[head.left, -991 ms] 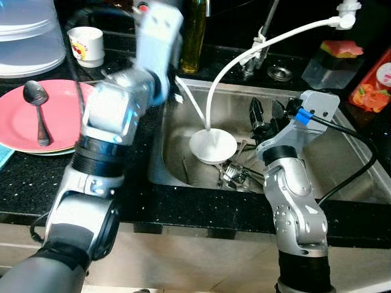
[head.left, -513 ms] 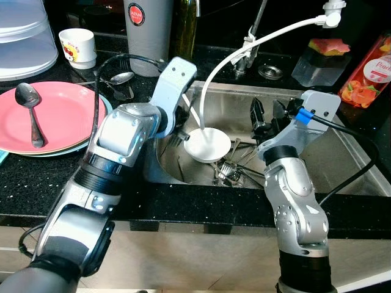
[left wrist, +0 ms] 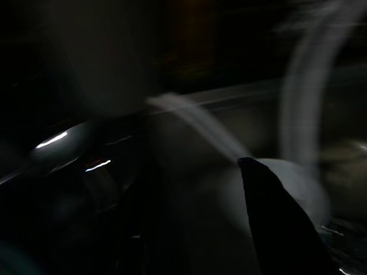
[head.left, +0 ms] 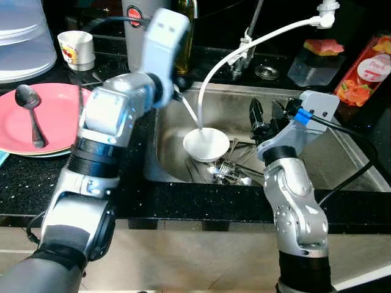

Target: Kitchen organization

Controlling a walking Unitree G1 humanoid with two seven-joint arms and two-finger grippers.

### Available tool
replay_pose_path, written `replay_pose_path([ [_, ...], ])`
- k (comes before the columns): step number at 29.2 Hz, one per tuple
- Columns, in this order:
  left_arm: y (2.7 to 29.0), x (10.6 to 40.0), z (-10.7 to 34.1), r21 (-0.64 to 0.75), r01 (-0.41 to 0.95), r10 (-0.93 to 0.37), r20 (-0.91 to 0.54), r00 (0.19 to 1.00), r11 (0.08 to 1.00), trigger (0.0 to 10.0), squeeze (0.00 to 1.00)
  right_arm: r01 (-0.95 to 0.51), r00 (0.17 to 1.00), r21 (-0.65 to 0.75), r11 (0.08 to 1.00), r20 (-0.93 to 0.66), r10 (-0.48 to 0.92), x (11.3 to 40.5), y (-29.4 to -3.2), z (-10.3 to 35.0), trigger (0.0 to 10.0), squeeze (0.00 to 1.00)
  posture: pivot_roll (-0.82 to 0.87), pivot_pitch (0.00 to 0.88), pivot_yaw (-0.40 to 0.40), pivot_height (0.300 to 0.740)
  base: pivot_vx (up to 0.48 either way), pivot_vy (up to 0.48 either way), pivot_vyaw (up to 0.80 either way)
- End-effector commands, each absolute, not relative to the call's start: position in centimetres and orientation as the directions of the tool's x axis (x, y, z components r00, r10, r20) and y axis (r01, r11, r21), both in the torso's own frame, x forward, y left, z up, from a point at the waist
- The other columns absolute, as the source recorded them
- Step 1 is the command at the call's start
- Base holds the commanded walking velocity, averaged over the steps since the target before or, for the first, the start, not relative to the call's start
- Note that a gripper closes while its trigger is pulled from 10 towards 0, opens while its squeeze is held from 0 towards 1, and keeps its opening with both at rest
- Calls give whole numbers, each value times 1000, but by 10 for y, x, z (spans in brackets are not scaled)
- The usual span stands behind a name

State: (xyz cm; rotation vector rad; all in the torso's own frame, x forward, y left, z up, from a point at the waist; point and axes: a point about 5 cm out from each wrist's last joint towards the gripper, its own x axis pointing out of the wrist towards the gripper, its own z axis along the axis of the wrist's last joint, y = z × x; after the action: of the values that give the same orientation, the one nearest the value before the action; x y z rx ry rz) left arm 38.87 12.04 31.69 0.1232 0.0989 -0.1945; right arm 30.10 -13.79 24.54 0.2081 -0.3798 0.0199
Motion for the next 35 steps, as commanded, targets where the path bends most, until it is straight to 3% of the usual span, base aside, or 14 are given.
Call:
replay_pose_path([
  [1, 140, 394, 315, 122, 20, -4, -128, 992, 992, 10000, 0, -50, 929, 197, 979, 368, -27, 299, -140, 246, 10000, 0, 279, 81, -91, 740, 0, 0, 0],
  [9, 180, 388, 320, 176, -366, 390, -130, 912, 914, 10000, 0, -50, 931, 199, 979, 364, -27, 298, -139, 245, 10000, 0, 283, 87, -88, 740, 0, 0, 0],
  [12, 185, 385, 323, 161, -423, 444, -130, 887, 892, 10000, 0, -49, 931, 200, 979, 363, -27, 298, -139, 245, 10000, 0, 286, 89, -89, 740, 0, 0, 0],
  [14, 193, 381, 322, 145, -486, 505, -145, 851, 862, 10000, 0, -49, 932, 200, 979, 362, -27, 298, -139, 244, 10000, 0, 289, 92, -90, 740, 0, 0, 0],
  [15, 208, 371, 314, 136, -590, 606, -197, 771, 795, 10000, 0, -53, 933, 201, 978, 359, -23, 298, -138, 244, 10000, 0, 295, 93, -92, 740, 0, 0, 0],
  [28, 228, 356, 305, 42, -716, 688, -320, 651, 697, 10000, 0, -57, 936, 209, 976, 352, -21, 299, -136, 241, 10000, 0, 306, 92, -87, 740, 0, 0, 0],
  [35, 233, 356, 297, -4, -721, 657, -408, 634, 693, 10000, 0, -59, 935, 210, 976, 354, -20, 300, -136, 241, 10000, 0, 304, 85, -86, 740, 0, 0, 0],
])
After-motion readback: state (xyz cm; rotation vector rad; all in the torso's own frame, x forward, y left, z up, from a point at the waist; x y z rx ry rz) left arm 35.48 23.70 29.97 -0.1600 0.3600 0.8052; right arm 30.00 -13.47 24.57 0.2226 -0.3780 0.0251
